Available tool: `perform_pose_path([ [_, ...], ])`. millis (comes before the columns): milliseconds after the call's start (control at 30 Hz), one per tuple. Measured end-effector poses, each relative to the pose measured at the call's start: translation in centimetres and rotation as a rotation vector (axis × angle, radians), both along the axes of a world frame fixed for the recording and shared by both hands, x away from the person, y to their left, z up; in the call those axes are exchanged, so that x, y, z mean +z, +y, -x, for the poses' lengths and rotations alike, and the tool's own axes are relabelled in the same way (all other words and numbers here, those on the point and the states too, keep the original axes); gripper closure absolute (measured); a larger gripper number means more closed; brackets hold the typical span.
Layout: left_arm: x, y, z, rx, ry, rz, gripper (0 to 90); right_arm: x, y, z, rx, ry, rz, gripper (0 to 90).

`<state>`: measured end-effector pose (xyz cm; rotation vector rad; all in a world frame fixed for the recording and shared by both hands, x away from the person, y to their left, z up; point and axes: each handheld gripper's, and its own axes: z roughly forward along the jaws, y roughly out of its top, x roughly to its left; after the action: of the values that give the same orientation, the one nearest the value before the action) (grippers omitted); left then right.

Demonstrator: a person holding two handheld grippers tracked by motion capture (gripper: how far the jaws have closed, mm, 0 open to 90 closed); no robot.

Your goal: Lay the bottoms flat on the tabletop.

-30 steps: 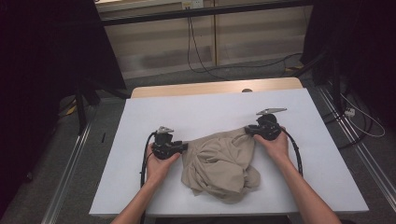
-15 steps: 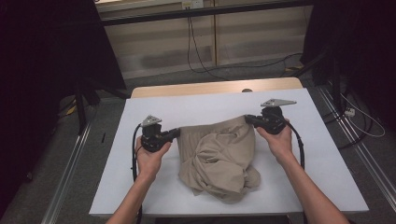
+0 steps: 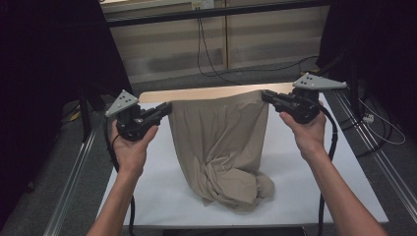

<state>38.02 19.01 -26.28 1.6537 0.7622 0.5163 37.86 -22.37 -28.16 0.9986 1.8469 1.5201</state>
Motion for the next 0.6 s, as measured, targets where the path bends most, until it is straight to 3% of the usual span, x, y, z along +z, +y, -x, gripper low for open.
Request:
perform_pose_path([
  [200, 4.3, 0.0, 1.1, -0.014, -0.08, 0.022, 86.4, 5.9, 0.0, 2.1, 0.001, -0.121, 0.01, 86.0],
  [300, 6.4, -0.2, 0.9, -0.018, -0.114, 0.041, 86.4, 9.3, -0.3, 2.5, -0.006, -0.175, -0.007, 86.0],
  [367, 7.3, -0.5, 0.5, -0.016, -0.128, 0.042, 86.4, 10.8, -0.5, 2.4, -0.011, -0.198, -0.01, 86.0],
  [433, 7.4, -0.9, -0.1, -0.016, -0.118, 0.04, 86.4, 11.1, -0.6, 1.7, -0.03, -0.201, 0.004, 86.0],
  [467, 7.2, -1.0, -0.4, -0.013, -0.114, 0.029, 86.4, 10.5, -0.8, 1.0, -0.037, -0.173, -0.016, 86.0],
  [500, 6.9, -1.2, -0.7, -0.01, -0.101, 0.027, 86.4, 10.5, -0.8, 1.0, -0.037, -0.173, -0.016, 86.0],
  [600, 5.4, -1.5, -1.4, -0.012, -0.074, 0.008, 86.4, 8.5, -1.0, -0.2, -0.044, -0.131, -0.016, 86.0],
])
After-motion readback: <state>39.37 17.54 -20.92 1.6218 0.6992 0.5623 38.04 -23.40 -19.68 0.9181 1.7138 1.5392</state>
